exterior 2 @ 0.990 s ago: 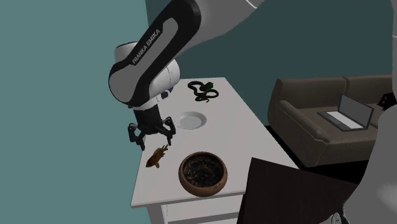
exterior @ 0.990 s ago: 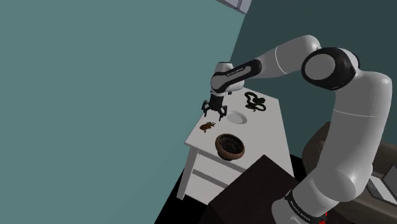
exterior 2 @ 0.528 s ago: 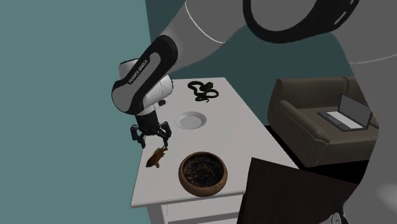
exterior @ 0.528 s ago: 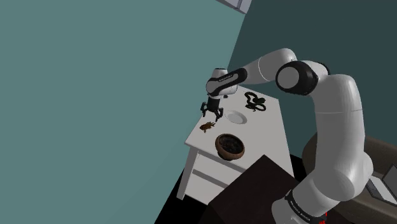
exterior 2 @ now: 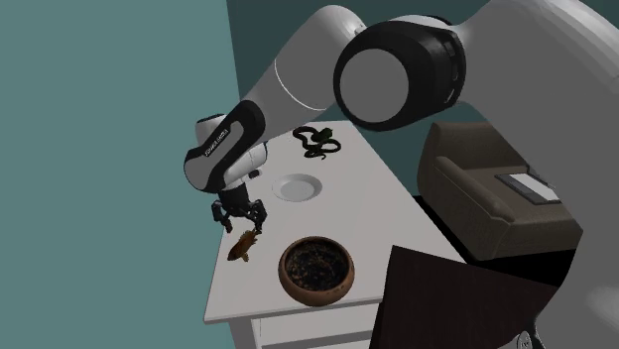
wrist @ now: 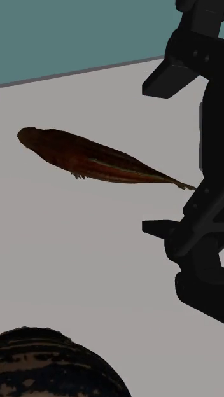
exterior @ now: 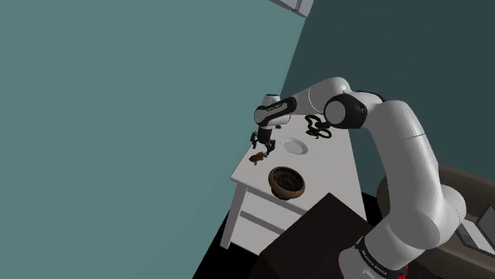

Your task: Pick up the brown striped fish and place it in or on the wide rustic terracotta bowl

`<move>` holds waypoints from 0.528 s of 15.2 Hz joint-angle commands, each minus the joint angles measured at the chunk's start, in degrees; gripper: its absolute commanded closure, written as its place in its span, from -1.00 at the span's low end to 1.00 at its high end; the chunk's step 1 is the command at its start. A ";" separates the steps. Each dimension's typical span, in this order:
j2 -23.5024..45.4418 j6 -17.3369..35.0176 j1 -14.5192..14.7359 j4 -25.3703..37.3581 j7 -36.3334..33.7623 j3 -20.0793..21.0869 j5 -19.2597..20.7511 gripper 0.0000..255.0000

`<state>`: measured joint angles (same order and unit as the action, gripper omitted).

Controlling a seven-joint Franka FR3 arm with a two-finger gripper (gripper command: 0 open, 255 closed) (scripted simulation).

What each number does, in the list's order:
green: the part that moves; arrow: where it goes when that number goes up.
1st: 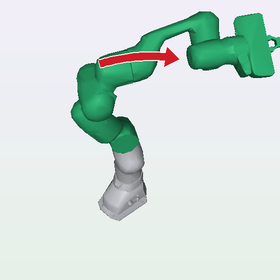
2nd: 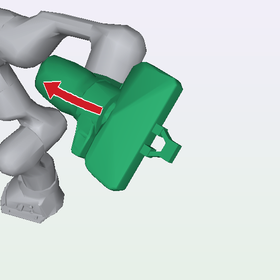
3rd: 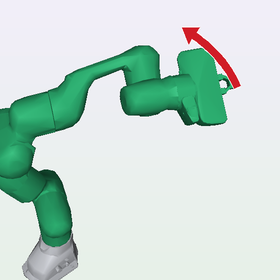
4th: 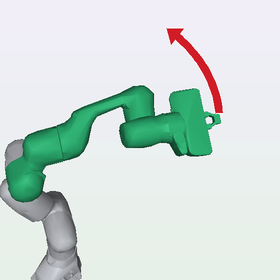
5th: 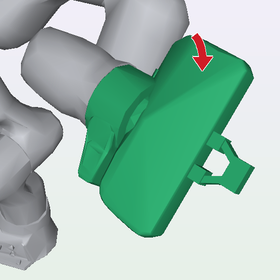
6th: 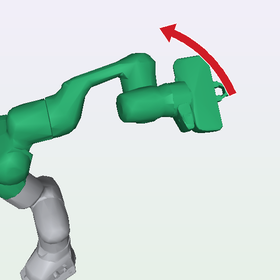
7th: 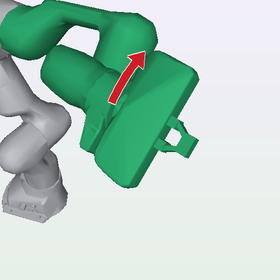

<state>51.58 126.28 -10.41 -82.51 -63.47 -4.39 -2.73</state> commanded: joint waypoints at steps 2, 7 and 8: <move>1.57 1.34 -0.09 0.26 -0.08 0.04 -0.10 -1.00; 2.84 2.52 -0.15 0.35 -0.05 0.10 -0.17 -1.00; 2.84 2.52 -0.15 0.35 -0.05 0.10 -0.17 -1.00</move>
<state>54.33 128.77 -10.55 -82.24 -63.52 -4.29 -2.89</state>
